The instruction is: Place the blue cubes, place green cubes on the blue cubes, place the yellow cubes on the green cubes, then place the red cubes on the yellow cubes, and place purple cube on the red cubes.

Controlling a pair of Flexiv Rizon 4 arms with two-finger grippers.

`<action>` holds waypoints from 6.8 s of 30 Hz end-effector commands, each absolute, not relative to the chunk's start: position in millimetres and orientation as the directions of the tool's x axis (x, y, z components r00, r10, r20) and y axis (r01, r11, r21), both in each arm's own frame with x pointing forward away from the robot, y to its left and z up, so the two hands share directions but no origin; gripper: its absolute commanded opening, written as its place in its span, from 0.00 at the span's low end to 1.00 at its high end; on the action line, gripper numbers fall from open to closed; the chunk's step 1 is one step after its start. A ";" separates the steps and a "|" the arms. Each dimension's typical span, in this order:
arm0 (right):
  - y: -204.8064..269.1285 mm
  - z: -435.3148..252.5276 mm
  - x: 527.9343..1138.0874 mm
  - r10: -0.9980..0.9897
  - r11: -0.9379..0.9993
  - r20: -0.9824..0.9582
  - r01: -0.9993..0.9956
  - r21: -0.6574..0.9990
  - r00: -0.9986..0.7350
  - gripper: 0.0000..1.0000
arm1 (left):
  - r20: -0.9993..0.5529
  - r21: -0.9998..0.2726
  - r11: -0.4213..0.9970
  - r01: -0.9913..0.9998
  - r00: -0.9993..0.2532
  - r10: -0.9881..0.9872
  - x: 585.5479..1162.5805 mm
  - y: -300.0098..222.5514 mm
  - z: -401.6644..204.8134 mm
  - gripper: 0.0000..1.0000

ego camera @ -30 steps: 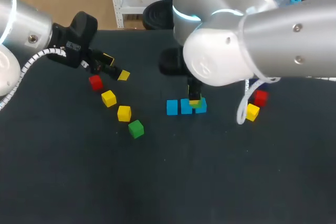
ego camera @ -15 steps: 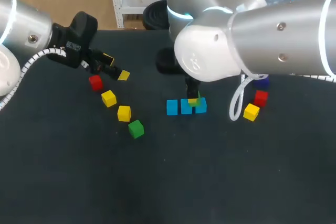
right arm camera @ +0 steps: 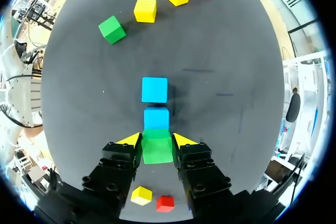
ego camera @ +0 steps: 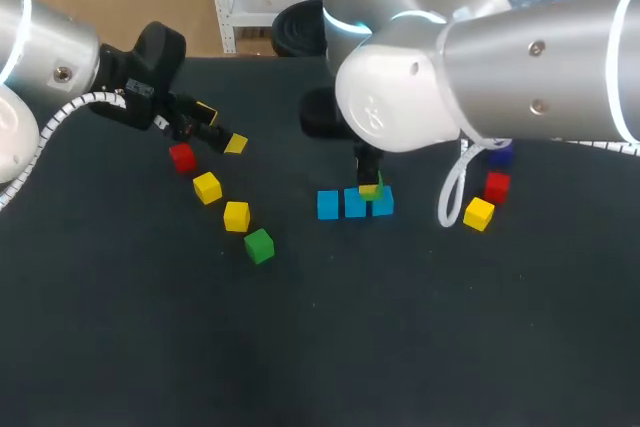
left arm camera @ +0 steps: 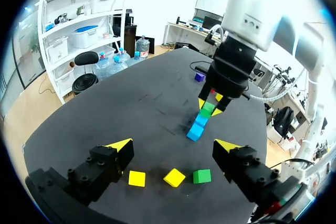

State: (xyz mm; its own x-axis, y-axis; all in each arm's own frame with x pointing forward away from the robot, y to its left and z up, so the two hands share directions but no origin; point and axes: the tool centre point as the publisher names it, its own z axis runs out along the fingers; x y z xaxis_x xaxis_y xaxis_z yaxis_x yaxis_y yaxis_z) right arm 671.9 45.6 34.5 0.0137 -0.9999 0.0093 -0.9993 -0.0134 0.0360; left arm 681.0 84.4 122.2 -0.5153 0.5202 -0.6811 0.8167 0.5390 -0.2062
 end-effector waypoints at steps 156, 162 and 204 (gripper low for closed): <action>38.5 24.6 668.0 -1.000 -0.030 -0.009 -0.999 0.033 0.030 0.00 | -0.685 -0.206 0.537 0.818 -0.512 0.518 680.5 85.5 121.3 1.00; 38.2 24.2 668.5 -1.000 -0.029 -0.009 -0.999 0.033 0.028 0.00 | -0.685 -0.206 0.537 0.818 -0.512 0.518 680.5 85.5 121.3 1.00; 13.5 95.1 671.5 -0.981 0.067 -0.193 -0.984 -0.164 -0.034 1.00 | -0.685 -0.206 0.537 0.818 -0.512 0.518 680.5 85.5 121.3 1.00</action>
State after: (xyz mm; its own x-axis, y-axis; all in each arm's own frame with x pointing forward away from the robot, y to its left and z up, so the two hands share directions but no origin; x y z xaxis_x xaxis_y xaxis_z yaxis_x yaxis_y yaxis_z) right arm 688.9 31.2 78.9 -0.0387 -0.9879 -0.1500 -0.9963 0.0497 -0.0708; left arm 681.0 84.4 122.2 -0.5153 0.5201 -0.6811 0.8167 0.5390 -0.2063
